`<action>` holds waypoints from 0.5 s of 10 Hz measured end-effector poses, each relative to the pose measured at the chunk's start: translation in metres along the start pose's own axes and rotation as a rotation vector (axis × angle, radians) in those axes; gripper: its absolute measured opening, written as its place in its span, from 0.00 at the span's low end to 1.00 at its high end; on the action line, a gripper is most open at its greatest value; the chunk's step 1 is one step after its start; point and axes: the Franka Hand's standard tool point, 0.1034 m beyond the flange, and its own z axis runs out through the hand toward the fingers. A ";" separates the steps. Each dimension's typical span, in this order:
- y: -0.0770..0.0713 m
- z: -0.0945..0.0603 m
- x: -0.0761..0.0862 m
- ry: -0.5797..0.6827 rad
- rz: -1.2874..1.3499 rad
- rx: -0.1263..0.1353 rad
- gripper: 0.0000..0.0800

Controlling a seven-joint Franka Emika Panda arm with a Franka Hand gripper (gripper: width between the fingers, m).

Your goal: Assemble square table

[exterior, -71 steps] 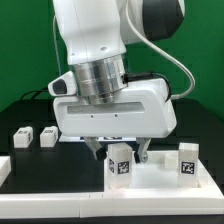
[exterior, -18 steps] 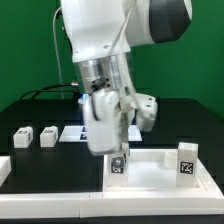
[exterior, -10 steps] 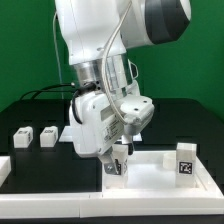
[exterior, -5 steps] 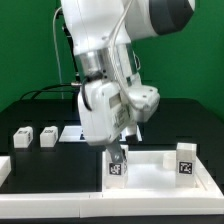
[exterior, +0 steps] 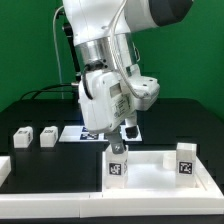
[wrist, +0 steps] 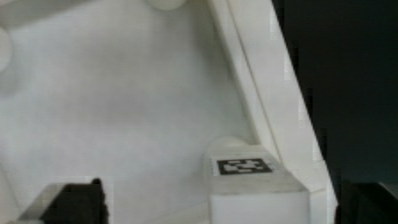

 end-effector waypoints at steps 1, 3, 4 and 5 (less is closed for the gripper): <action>0.000 0.000 0.000 0.000 -0.001 -0.001 0.81; 0.000 0.000 0.001 -0.001 -0.089 0.004 0.81; 0.002 -0.002 0.002 -0.008 -0.157 0.009 0.81; 0.004 -0.005 0.004 -0.011 -0.306 0.012 0.81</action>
Offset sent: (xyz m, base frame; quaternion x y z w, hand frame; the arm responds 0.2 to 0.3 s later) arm -0.0139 0.0089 0.0077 0.0132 -0.0535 -0.1069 0.9927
